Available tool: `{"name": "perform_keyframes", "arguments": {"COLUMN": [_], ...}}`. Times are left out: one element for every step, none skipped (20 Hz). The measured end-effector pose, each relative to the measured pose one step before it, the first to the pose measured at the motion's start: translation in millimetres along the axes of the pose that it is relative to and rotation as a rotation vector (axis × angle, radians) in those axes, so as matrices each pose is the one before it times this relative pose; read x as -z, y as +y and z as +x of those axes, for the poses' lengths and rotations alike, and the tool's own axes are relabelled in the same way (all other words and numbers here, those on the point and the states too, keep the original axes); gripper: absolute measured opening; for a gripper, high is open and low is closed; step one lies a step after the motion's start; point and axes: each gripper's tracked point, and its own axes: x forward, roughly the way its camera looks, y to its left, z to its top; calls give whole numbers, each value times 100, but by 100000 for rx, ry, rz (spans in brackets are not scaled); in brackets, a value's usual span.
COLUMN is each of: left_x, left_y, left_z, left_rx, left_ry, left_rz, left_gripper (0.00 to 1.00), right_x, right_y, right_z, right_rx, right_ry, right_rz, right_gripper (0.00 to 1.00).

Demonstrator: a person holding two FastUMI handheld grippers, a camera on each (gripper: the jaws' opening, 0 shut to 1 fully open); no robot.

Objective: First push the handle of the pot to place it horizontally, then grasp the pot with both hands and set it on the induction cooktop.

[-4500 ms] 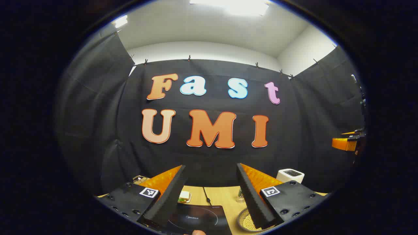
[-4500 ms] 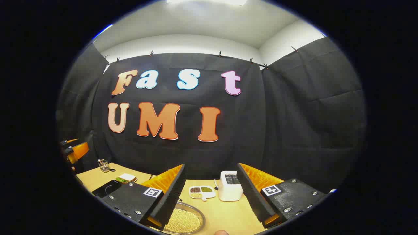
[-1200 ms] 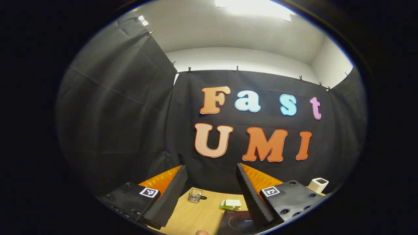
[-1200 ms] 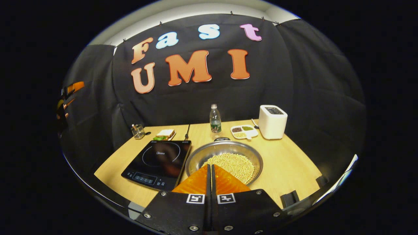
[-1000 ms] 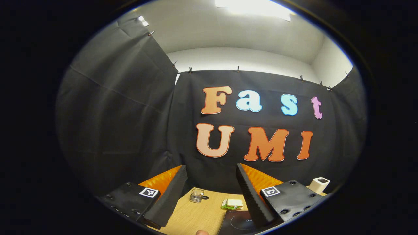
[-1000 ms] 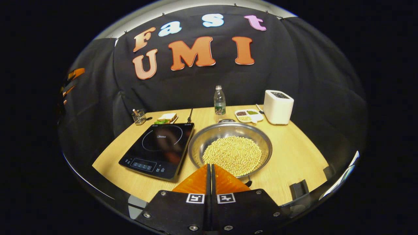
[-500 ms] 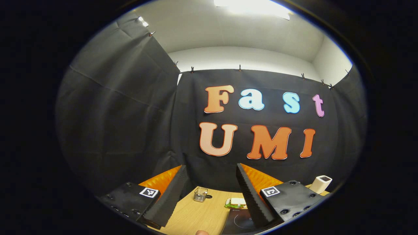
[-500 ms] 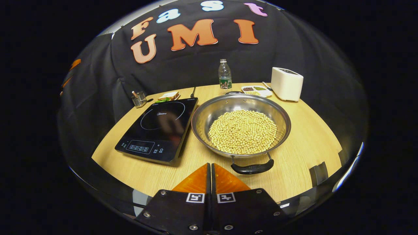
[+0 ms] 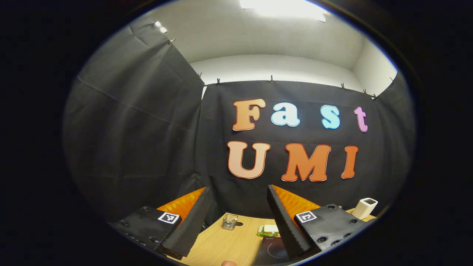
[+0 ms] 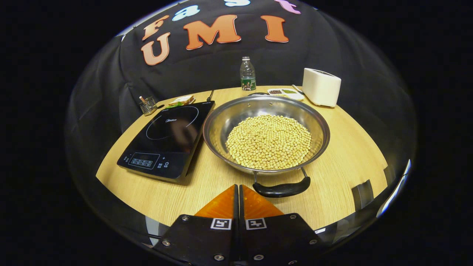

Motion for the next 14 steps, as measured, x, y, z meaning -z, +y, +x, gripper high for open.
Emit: {"name": "perform_keyframes", "arguments": {"left_x": [-148,-68,-115,-159,-172,-101,-10,57,-111,-49,-36,-97,-182,35], "left_y": [-225,-101,-87,-173,-124,-88,-84,-286,-107,-79,-165,-277,-55,-109], "left_z": [-30,-33,-61,-45,6,-22,-37,-83,19,-30,-68,39,-57,57], "left_rx": [62,47,79,191,386,323,89,180,254,293,350,299,142,35], "left_ry": [-227,-306,-335,-372,-402,-389,-124,-57,-27,-9,-13,-131,-177,-100], "left_rz": [260,230,124,26,-115,-201,-85,-37,46,53,42,-8,63,128], "left_gripper": [99,100,98,96,96,96,96,96,96,96,96,96,96,96], "right_x": [-244,-37,-147,-42,-141,-26,-97,8,-109,45,-78,-90,-123,-105], "right_y": [-405,30,-8,-107,-258,-237,-264,-345,-326,-446,-427,-497,-589,-648], "right_z": [85,3,-237,52,27,3,40,-25,21,-43,86,38,76,57], "right_rx": [336,-1088,-768,-191,528,782,619,436,230,307,479,836,1036,1151], "right_ry": [-480,268,184,-49,-238,-330,-59,-17,-19,-15,129,127,43,71], "right_rz": [642,1468,1321,459,-99,-181,7,275,392,421,70,27,-32,-24], "right_gripper": [0,0,0,0,0,0,0,0,0,0,0,0,0,0]}}
